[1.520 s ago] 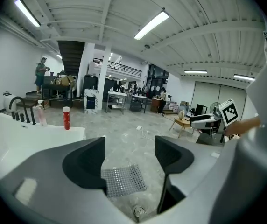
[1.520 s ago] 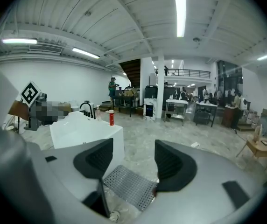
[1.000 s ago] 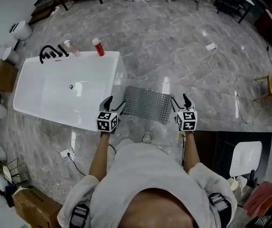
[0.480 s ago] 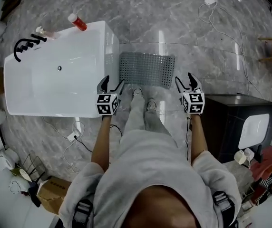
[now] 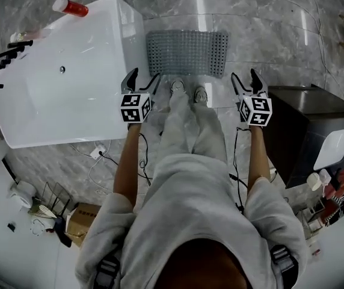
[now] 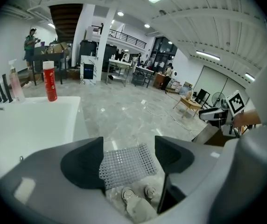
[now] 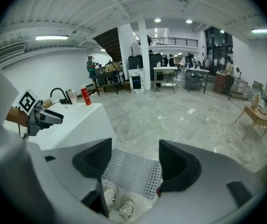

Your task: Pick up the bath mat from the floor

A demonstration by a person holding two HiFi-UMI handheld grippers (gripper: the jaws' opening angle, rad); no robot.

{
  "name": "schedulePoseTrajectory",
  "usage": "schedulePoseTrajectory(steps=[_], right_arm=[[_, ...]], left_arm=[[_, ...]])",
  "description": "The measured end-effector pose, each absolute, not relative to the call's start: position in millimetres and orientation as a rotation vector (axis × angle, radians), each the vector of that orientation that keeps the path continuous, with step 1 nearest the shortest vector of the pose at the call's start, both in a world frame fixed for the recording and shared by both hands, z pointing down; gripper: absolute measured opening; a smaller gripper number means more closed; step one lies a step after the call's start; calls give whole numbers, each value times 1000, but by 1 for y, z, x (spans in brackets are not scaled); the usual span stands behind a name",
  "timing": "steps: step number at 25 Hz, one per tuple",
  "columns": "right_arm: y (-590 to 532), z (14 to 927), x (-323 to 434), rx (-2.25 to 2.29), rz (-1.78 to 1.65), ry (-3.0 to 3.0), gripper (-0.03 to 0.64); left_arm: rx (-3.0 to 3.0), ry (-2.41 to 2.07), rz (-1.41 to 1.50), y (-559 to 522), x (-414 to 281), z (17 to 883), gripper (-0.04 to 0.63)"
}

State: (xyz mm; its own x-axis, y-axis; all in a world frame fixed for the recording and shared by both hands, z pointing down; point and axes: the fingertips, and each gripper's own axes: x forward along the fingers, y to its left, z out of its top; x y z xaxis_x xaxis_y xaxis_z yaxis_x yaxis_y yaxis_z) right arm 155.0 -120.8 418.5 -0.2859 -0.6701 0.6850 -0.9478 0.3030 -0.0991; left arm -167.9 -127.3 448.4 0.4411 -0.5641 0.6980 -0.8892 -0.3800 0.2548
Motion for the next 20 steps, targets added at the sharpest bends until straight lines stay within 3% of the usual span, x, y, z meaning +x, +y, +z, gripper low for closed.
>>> schedulePoseTrajectory(steps=[20], right_arm=[[-107,697,187,1301,929,-1956,326]], left_arm=[[1772,-1216,749,-105,-154,720,367]])
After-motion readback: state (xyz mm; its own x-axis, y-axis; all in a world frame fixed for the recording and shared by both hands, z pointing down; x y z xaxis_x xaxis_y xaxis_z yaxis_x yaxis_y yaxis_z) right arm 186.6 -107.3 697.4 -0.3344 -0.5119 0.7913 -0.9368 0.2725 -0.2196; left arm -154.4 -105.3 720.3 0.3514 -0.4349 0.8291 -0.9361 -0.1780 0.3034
